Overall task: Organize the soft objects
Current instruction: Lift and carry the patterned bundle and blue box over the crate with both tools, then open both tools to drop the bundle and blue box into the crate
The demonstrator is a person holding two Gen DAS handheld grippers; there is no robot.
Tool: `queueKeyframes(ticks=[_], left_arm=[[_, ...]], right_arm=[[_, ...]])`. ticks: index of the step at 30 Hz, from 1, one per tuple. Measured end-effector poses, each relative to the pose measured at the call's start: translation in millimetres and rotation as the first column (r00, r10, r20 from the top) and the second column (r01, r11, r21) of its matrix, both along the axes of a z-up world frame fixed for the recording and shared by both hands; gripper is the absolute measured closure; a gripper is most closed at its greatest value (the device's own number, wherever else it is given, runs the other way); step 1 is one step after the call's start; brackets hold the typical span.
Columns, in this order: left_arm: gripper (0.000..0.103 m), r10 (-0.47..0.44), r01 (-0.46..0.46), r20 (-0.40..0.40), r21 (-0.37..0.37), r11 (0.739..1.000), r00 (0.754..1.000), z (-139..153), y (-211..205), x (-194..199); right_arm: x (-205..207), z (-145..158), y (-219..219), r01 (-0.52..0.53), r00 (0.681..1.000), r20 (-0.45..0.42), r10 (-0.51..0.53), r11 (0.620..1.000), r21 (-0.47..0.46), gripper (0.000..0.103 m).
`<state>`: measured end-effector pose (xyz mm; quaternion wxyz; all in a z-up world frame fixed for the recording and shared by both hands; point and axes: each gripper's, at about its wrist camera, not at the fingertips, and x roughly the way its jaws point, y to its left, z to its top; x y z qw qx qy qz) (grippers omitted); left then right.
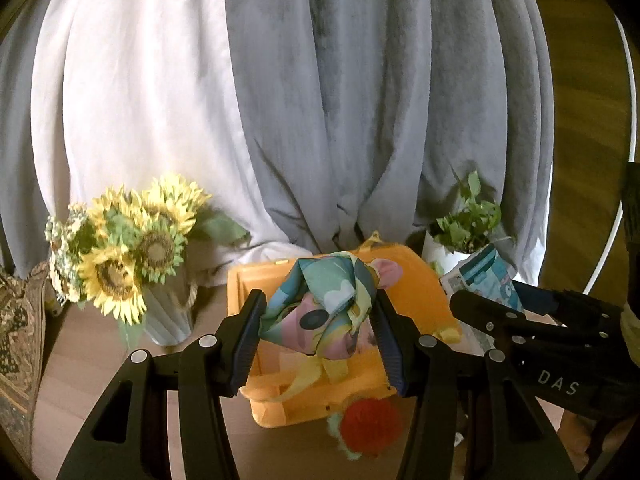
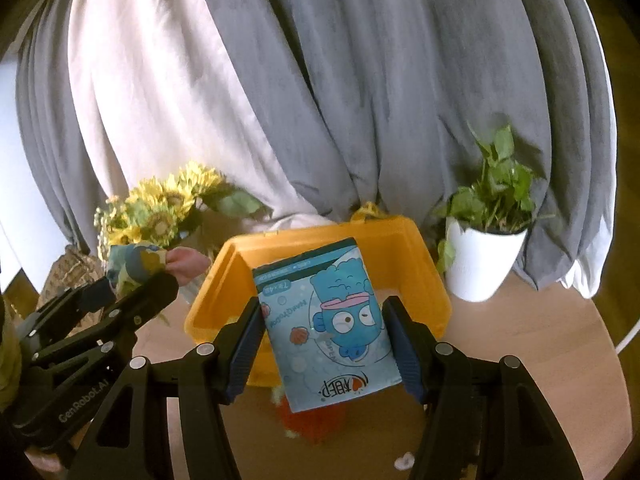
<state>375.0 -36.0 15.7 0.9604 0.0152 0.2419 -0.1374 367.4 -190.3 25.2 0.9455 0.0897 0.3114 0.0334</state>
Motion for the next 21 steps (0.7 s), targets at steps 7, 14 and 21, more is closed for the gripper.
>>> queueKeyframes(ticks=[7,14,21], left_arm=[[0.051,0.012,-0.012,-0.001,0.006,1.000,1.000,1.7,-5.5,25.0],[0.051,0.028,-0.028,-0.043,0.007,1.000,0.999,-8.1,-10.2,57.3],[0.051,0.044,-0.043,-0.124,0.008,0.999,0.991,-31.2,-11.5,91.0]], right_arm=[[24.7,4.1,-6.1,0.002,1.000,0.023,-0.002,1.000,-0.010,0.042],[55.3,-2.0,-12.7,-0.008,1.000,0.004,0.008,1.000,-0.018,0.042],[87.4,-21.9,-15.9,-0.021,0.998,-0.056,0.020,1.000,-0.021,0.042]])
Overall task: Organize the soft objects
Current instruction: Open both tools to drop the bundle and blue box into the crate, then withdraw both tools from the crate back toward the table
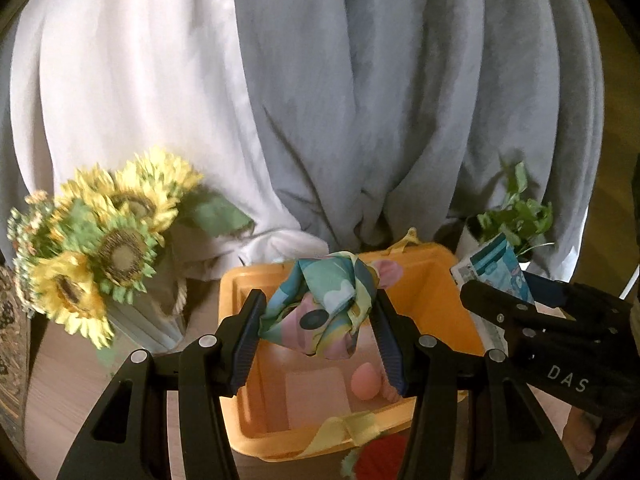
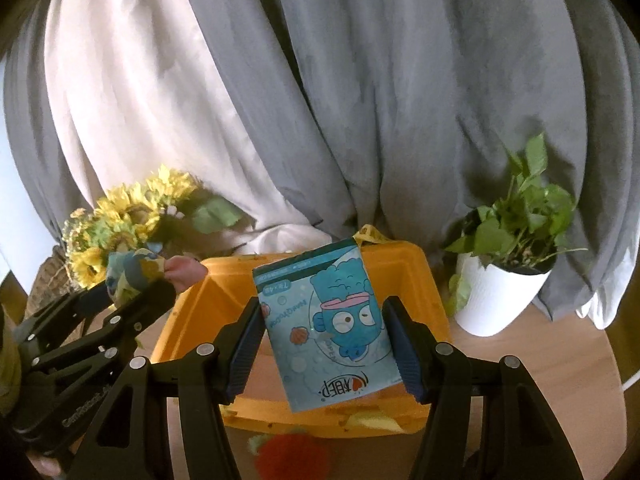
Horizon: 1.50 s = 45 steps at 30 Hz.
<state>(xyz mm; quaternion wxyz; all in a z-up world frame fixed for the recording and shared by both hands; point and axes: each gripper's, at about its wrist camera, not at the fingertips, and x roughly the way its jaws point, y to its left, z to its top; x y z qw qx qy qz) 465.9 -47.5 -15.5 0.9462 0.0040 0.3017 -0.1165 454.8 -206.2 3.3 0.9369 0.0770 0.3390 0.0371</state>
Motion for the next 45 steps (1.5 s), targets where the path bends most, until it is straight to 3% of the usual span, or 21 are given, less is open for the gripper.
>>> queueKeyframes(ticks=[17,24,26,31,45], left_arm=[[0.050,-0.003,0.009,-0.195,0.032,0.999,0.981,-56.3,-2.1,56.5],[0.047,-0.023,0.036,-0.228,0.053,0.998,0.973,-69.4,-6.9,67.3],[0.039,-0.021,0.033,-0.226,0.052,0.998,0.974,-69.6,-6.9,67.9],[0.032,-0.012,0.025,-0.215,0.053,0.998,0.977,-68.3,-6.4,67.0],[0.025,-0.016,0.022,-0.098,0.052,0.998,0.995,-30.5,-1.4,27.5]], right_arm=[[70.1,-55.9,-1.9,-0.033,0.983,-0.182,0.029,0.999,-0.022,0.042],[86.9,-74.7,-4.1,-0.028,0.965,-0.260,0.027,1.000,0.000,0.041],[88.3,-77.2,-4.8,-0.027,0.963,-0.270,0.028,1.000,0.009,0.037],[88.6,-74.9,-8.5,-0.001,0.966,-0.260,0.003,1.000,0.007,0.031],[46.9,-36.4,-13.3,0.068,0.987,-0.142,-0.074,0.996,-0.050,0.030]])
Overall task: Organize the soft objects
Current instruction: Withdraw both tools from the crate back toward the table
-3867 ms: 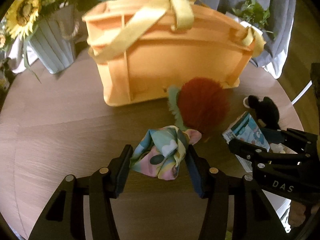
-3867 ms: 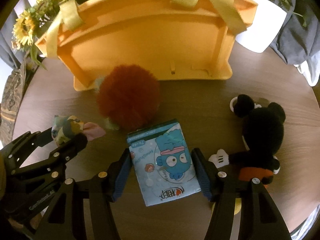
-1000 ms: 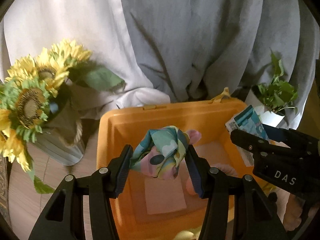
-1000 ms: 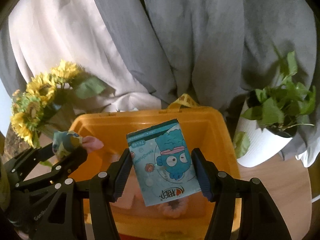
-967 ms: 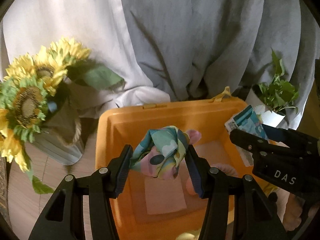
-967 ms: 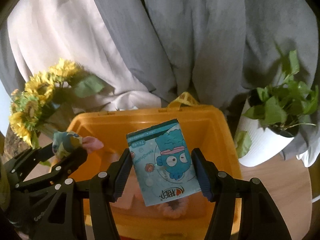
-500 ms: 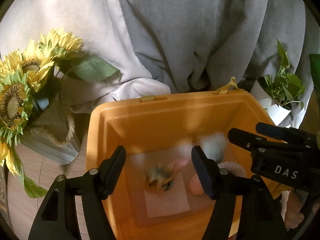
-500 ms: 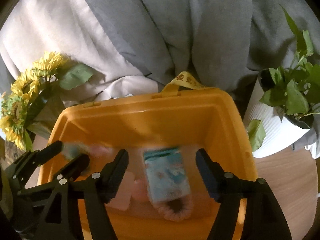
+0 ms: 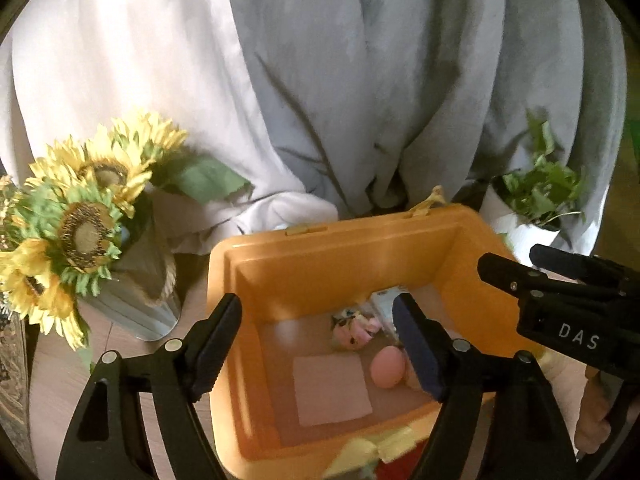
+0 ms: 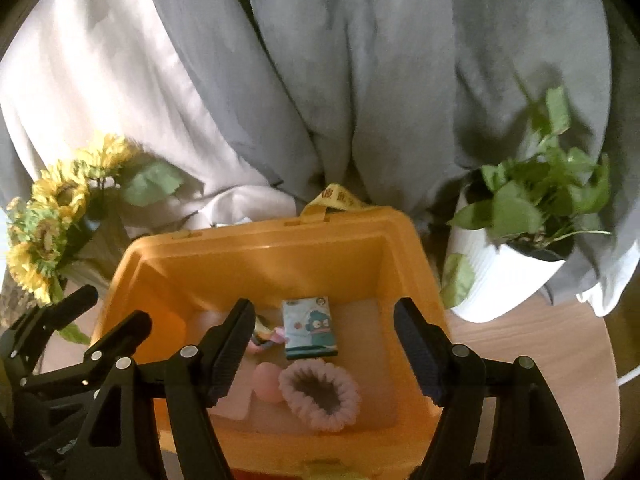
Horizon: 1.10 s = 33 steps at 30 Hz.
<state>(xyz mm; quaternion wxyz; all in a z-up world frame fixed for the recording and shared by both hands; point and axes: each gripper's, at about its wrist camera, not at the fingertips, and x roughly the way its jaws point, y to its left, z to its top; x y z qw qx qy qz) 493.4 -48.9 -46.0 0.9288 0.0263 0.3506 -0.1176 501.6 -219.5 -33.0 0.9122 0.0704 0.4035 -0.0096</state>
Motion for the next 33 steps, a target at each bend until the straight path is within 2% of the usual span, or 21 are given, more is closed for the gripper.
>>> queueKeyframes(ticks=[13,17,26,33], left_arm=[[0.023,-0.017,0.020,0.145,-0.022,1.000,0.989,44.0,-0.5,-60.4],[0.022,-0.006,0.012,0.171,-0.032,0.999,0.985,52.3,-0.5,-80.2],[0.018,-0.034,0.039,0.201,-0.022,0.999,0.979,56.5,-10.7,-117.2],[0.015,-0.053,0.052,0.224,0.008,0.999,0.973,53.2,-20.8,-139.1]], right_arm=[[-66.1,41.4,-5.2,0.077,0.992,0.099,-0.078,0.997,0.011,0.030],[-87.4,51.4,-11.0,0.118,0.986,0.119,-0.117,0.993,0.000,0.023],[-128.9,63.3,-25.8,0.189,0.968,0.168,-0.187,0.982,0.008,0.018],[-156.9,57.0,-31.0,0.227,0.959,0.177,-0.222,0.974,-0.007,0.018]])
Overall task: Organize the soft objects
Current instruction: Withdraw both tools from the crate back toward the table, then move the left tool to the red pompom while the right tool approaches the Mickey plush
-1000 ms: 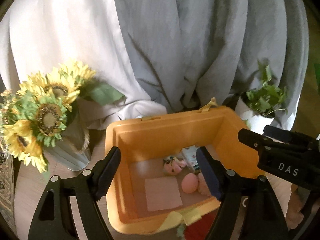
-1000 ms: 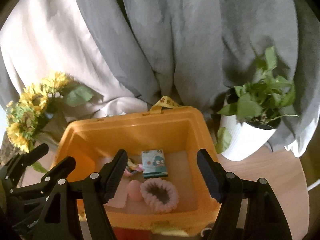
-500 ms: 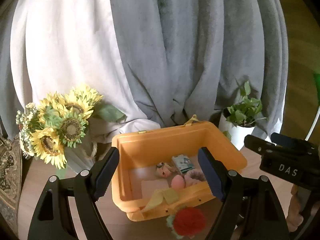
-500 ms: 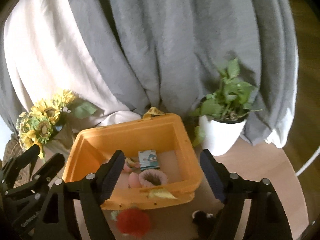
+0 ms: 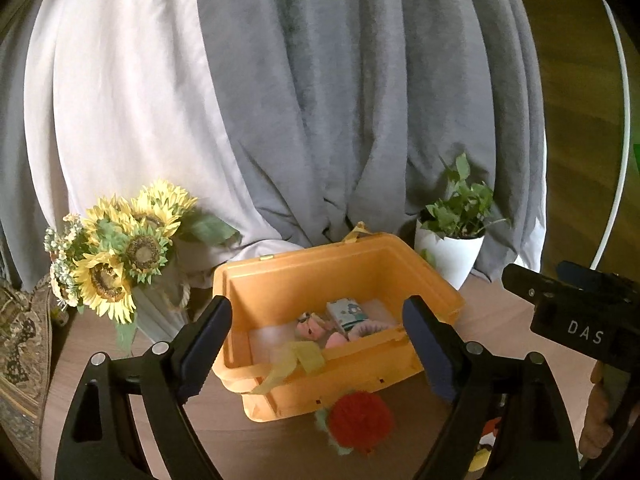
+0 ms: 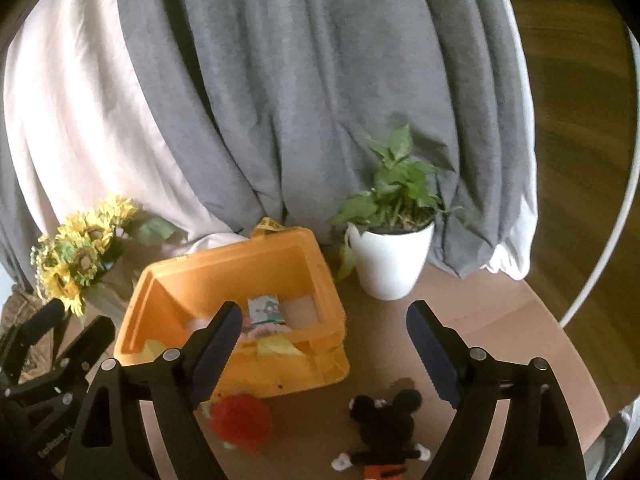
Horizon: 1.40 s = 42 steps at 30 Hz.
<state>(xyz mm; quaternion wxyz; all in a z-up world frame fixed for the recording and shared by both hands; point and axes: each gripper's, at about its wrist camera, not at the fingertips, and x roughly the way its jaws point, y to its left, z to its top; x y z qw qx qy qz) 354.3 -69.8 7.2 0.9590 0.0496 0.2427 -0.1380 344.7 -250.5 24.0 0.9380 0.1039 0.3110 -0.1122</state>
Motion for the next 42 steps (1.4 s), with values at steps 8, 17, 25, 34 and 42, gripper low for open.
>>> queueKeyframes(ticks=[8,17,25,34,42], left_arm=[[0.012,-0.036,0.037,-0.037,0.011,0.999,0.999,-12.6,-9.6,-13.8],[0.012,-0.046,0.047,-0.106,0.012,0.999,0.993,-34.1,-10.2,-22.3],[0.012,-0.041,0.043,-0.110,0.017,0.999,0.993,-48.1,-8.7,-33.1],[0.012,-0.039,0.045,-0.170,0.028,0.999,0.985,-78.1,-7.9,-45.5],[0.012,-0.023,0.030,-0.244,0.025,0.999,0.970,-101.3,-10.8,-45.7]], right_arm=[[-25.2,-15.2,-6.6,0.024,0.999,-0.022,-0.023,0.999,0.022,0.018],[-38.4,-29.5,-6.5,0.037,0.998,-0.053,-0.036,0.999,0.011,0.018],[-51.1,-41.8,-0.5,0.029,0.998,-0.056,-0.030,0.999,-0.016,0.018],[-63.1,-59.9,-1.3,0.033,0.996,-0.077,-0.036,0.999,-0.037,0.018],[-65.2,-77.9,-4.6,0.029,0.991,-0.127,-0.034,0.999,-0.037,0.018]])
